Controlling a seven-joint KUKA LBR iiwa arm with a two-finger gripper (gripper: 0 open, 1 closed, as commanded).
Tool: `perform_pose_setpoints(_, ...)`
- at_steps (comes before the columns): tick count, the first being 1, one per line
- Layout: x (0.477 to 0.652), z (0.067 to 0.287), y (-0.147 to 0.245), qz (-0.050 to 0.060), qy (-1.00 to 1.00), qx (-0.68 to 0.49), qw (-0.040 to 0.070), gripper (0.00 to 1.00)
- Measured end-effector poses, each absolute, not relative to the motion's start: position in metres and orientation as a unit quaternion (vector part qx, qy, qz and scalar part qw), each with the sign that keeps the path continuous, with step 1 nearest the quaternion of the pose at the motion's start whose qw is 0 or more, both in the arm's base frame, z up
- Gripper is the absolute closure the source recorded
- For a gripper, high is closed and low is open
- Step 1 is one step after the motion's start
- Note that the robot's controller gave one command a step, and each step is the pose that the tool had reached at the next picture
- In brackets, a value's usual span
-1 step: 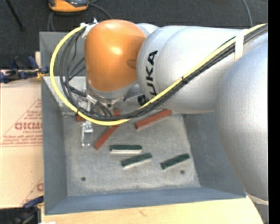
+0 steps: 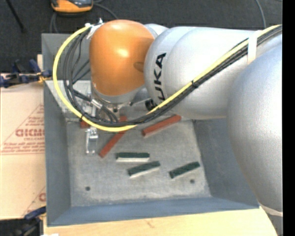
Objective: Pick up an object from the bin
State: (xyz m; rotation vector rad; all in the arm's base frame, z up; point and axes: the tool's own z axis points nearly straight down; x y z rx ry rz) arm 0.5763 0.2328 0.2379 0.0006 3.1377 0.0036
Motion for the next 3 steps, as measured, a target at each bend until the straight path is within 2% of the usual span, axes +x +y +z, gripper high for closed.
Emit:
perform_pose_setpoints(1, 0.589, 0.160, 0.192, 0.001, 1.000, -0.017, 0.004, 0.00)
perform_pose_setpoints(2, 0.606, 0.150, 0.156, 0.000, 0.991, -0.132, 0.000, 0.00)
perform_pose_setpoints(3, 0.623, 0.130, 0.122, 0.001, 0.998, -0.060, 0.002, 0.00)
